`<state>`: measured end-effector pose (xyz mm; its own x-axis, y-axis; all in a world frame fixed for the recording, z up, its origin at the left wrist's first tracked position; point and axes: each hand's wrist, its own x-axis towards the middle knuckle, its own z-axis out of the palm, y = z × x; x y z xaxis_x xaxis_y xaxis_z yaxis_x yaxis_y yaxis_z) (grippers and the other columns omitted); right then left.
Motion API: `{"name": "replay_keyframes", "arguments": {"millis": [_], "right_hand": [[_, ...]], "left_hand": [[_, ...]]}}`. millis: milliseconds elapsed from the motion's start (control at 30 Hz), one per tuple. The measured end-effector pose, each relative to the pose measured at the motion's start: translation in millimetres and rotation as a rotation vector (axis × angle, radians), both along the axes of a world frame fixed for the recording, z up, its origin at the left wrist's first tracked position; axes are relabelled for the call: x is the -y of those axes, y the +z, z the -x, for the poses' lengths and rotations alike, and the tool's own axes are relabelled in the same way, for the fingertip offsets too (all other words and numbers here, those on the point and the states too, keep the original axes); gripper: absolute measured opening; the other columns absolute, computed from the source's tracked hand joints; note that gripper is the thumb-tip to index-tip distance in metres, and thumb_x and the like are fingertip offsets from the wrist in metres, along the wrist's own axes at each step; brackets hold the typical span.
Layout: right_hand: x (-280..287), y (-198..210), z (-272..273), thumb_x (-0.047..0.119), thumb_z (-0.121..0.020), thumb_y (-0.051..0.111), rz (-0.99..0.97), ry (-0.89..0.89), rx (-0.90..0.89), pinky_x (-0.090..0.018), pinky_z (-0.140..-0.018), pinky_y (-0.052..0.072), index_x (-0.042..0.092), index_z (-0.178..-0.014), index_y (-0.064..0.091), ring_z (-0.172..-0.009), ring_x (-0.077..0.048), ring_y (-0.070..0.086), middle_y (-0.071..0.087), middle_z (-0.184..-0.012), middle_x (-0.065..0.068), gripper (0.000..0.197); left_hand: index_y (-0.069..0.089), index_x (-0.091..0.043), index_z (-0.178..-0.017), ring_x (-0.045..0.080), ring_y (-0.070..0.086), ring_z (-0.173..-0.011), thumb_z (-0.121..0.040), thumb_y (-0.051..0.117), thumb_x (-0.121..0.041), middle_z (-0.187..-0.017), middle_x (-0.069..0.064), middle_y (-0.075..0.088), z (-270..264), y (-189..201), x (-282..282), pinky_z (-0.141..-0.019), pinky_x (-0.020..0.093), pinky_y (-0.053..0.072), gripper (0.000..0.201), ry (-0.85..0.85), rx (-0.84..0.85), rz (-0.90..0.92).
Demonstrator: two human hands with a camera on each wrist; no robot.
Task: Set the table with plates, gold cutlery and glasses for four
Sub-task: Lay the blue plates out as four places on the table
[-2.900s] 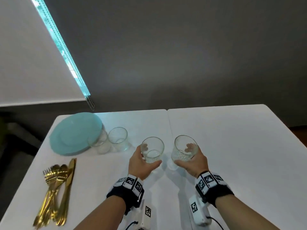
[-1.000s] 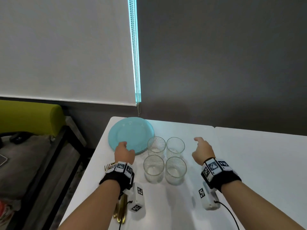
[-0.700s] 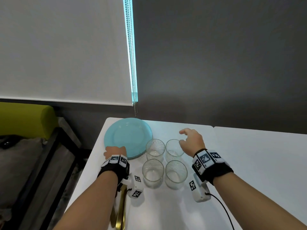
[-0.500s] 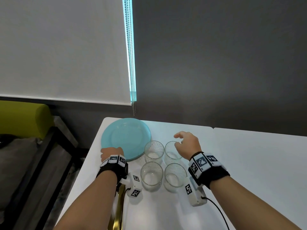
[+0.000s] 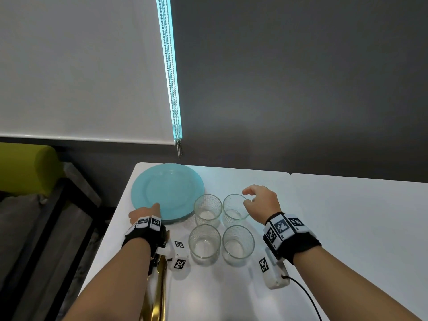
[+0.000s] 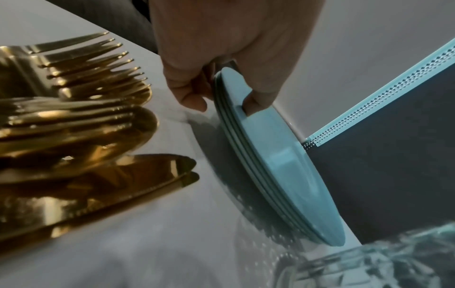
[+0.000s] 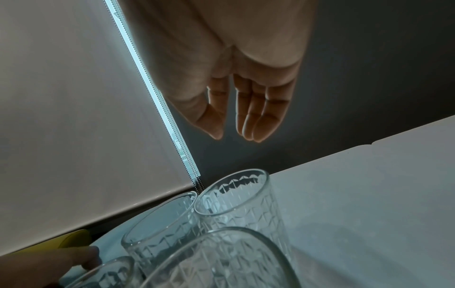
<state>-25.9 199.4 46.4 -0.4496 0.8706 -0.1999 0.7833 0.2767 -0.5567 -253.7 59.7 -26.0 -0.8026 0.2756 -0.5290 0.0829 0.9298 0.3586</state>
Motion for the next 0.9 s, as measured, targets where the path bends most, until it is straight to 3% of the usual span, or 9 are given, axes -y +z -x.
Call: {"name": "replay_keyframes", "arguments": {"millis": [100, 167, 233, 300, 367, 500, 567, 633, 900], "right_hand": [[0, 2, -2, 0.010, -0.087, 0.053, -0.001, -0.006, -0.005, -0.025, -0.092, 0.041, 0.017, -0.115, 0.064, -0.107, -0.021, 0.057, 0.059, -0.123, -0.004, 0.031], [1, 3, -2, 0.009, -0.087, 0.053, -0.002, -0.007, -0.015, -0.025, -0.093, 0.041, 0.016, -0.115, 0.064, -0.107, -0.021, 0.057, 0.059, -0.123, -0.004, 0.031], [3, 5, -2, 0.009, -0.086, 0.054, -0.003, -0.003, -0.023, -0.024, -0.093, 0.040, 0.016, -0.115, 0.064, -0.107, -0.021, 0.057, 0.060, -0.123, -0.004, 0.031], [4, 8, -2, 0.010, -0.087, 0.054, -0.002, 0.001, -0.024, -0.024, -0.093, 0.041, 0.016, -0.115, 0.064, -0.108, -0.021, 0.057, 0.060, -0.123, -0.004, 0.031], [5, 10, -2, 0.010, -0.087, 0.054, -0.005, 0.008, -0.026, -0.025, -0.094, 0.041, 0.016, -0.115, 0.064, -0.108, -0.021, 0.057, 0.060, -0.123, -0.004, 0.031], [8, 16, -5, 0.011, -0.088, 0.054, -0.009, 0.010, -0.040, -0.025, -0.094, 0.041, 0.015, -0.116, 0.063, -0.108, -0.021, 0.057, 0.060, -0.123, -0.005, 0.030], [9, 19, -7, 0.011, -0.088, 0.054, -0.002, 0.001, -0.051, -0.024, -0.092, 0.041, 0.015, -0.116, 0.063, -0.108, -0.020, 0.057, 0.060, -0.123, -0.004, 0.030], [10, 21, -9, 0.010, -0.088, 0.054, -0.002, -0.004, -0.061, -0.022, -0.091, 0.040, 0.015, -0.115, 0.063, -0.107, -0.020, 0.057, 0.060, -0.122, -0.004, 0.029], [11, 39, -15, 0.018, -0.090, 0.056, 0.017, -0.058, -0.152, -0.022, -0.092, 0.039, 0.013, -0.118, 0.062, -0.113, -0.019, 0.056, 0.063, -0.120, -0.005, 0.029]], "left_hand": [[0.042, 0.002, -0.116, 0.037, 0.045, -0.125, -0.097, 0.040, -0.026, -0.125, 0.024, 0.047, 4, 4, -4, -0.093, 0.033, 0.037, 0.034, 0.055, -0.025, -0.070], [0.034, -0.004, -0.098, 0.036, 0.046, -0.127, -0.095, 0.045, -0.027, -0.127, 0.026, 0.049, 3, 6, -3, -0.096, 0.036, 0.040, 0.026, 0.184, -0.047, -0.197], [0.032, -0.005, -0.098, 0.036, 0.047, -0.126, -0.095, 0.047, -0.027, -0.136, 0.026, 0.046, 3, 9, -5, -0.095, 0.037, 0.041, 0.027, 0.375, 0.032, -0.354], [0.033, -0.001, -0.107, 0.038, 0.048, -0.124, -0.093, 0.051, -0.023, -0.136, 0.026, 0.045, 0, 17, -7, -0.085, 0.037, 0.038, 0.032, 0.547, 0.069, -0.484], [0.027, -0.001, -0.109, 0.039, 0.049, -0.122, -0.090, 0.054, -0.017, -0.135, 0.026, 0.045, -4, 28, -8, -0.086, 0.038, 0.039, 0.037, 0.660, 0.055, -0.598], [0.021, -0.005, -0.104, 0.038, 0.050, -0.120, -0.089, 0.053, -0.011, -0.113, 0.024, 0.054, -8, 42, -2, -0.082, 0.034, 0.038, 0.036, 0.672, -0.032, -0.679], [0.021, -0.007, -0.105, 0.039, 0.049, -0.120, -0.089, 0.054, -0.009, -0.127, 0.027, 0.048, -11, 51, 4, -0.088, 0.036, 0.038, 0.036, 0.702, -0.071, -0.722], [0.016, -0.010, -0.102, 0.037, 0.049, -0.120, -0.088, 0.054, -0.008, -0.136, 0.027, 0.043, -13, 60, 10, -0.085, 0.032, 0.036, 0.040, 0.710, -0.103, -0.760], [0.030, -0.010, -0.108, 0.029, 0.057, -0.108, -0.085, 0.056, -0.008, -0.126, 0.021, 0.051, -25, 94, 5, -0.079, 0.026, 0.042, 0.035, 0.586, -0.153, -1.020]]}}
